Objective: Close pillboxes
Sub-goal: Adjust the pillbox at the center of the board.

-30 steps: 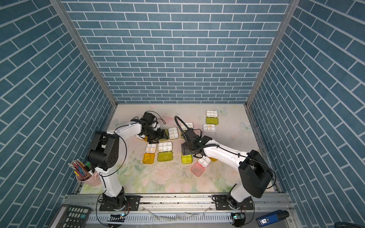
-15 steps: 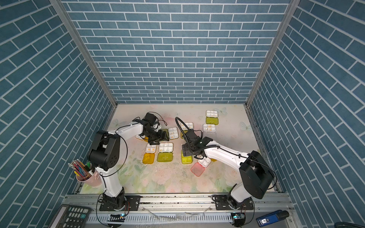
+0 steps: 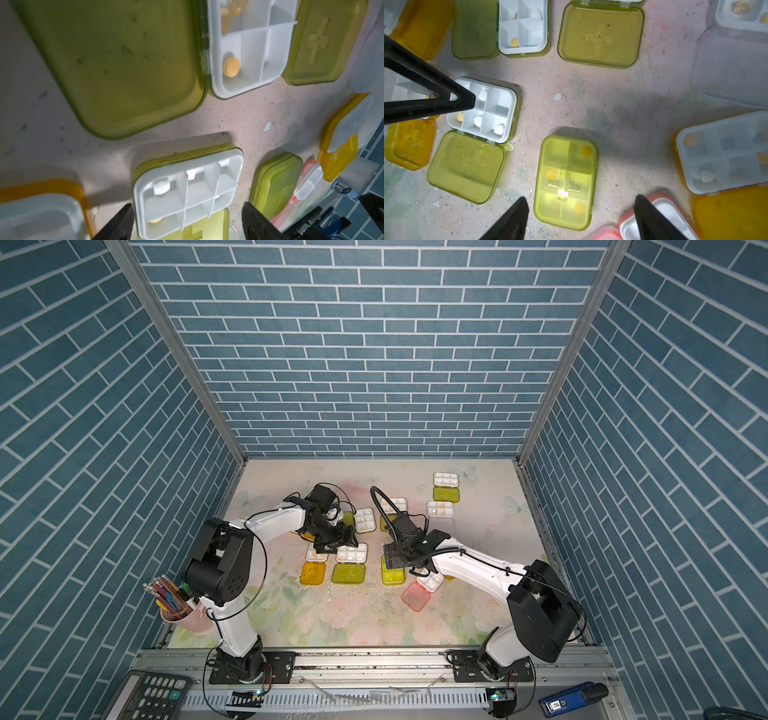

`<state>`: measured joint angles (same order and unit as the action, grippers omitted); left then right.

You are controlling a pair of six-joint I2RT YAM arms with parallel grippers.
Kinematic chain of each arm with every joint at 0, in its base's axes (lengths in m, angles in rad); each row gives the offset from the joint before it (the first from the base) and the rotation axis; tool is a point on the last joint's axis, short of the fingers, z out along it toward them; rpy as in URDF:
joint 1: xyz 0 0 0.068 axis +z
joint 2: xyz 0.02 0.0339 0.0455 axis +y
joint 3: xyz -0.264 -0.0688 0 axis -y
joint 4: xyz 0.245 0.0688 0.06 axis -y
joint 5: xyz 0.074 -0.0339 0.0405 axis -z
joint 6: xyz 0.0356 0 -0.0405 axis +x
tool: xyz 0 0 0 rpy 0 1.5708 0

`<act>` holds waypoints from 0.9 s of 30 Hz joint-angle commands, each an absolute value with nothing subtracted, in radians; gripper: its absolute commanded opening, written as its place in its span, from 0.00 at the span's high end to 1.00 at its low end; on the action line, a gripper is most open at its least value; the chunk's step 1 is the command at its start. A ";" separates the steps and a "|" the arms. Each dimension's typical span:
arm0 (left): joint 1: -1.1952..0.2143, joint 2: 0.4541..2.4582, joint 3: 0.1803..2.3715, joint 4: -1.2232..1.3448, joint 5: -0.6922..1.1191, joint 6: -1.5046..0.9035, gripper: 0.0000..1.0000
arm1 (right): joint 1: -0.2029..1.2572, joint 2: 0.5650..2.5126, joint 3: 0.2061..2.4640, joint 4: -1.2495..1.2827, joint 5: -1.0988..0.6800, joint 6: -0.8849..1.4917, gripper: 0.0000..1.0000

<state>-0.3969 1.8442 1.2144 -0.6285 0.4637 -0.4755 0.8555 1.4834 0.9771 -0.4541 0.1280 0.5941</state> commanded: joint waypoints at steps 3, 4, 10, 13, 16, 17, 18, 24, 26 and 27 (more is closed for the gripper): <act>-0.400 1.741 1.148 -0.664 0.433 -0.496 0.17 | 0.860 1.453 0.967 -0.447 0.150 0.582 0.18; -0.403 1.726 1.133 -0.663 0.430 -0.498 0.17 | 0.860 1.451 0.966 -0.446 0.151 0.580 0.18; -0.428 1.636 1.039 -0.644 0.439 -0.528 0.17 | 0.859 1.456 0.973 -0.445 0.149 0.572 0.17; -0.456 1.602 0.999 -0.629 0.438 -0.550 0.17 | 0.858 1.464 0.984 -0.449 0.157 0.565 0.17; -0.485 1.582 0.958 -0.597 0.425 -0.579 0.16 | 0.856 1.468 0.992 -0.454 0.171 0.557 0.17; -0.492 1.583 0.944 -0.584 0.424 -0.589 0.16 | 0.858 1.468 0.993 -0.453 0.172 0.556 0.17; -0.498 1.583 0.929 -0.564 0.429 -0.601 0.16 | 0.855 1.468 0.995 -0.453 0.172 0.555 0.17; -0.544 1.579 0.881 -0.505 0.428 -0.648 0.16 | 0.853 1.450 0.986 -0.464 0.179 0.553 0.17; -0.558 1.572 0.879 -0.491 0.428 -0.660 0.16 | 0.854 1.442 0.981 -0.466 0.184 0.554 0.17; -0.565 1.573 0.879 -0.483 0.427 -0.667 0.16 | 0.852 1.441 0.977 -0.467 0.185 0.554 0.17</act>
<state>-0.5453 1.5879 0.8856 -0.5274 0.4374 -0.6365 0.8547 1.4708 0.9764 -0.4416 0.1555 0.5743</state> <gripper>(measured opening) 0.837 0.833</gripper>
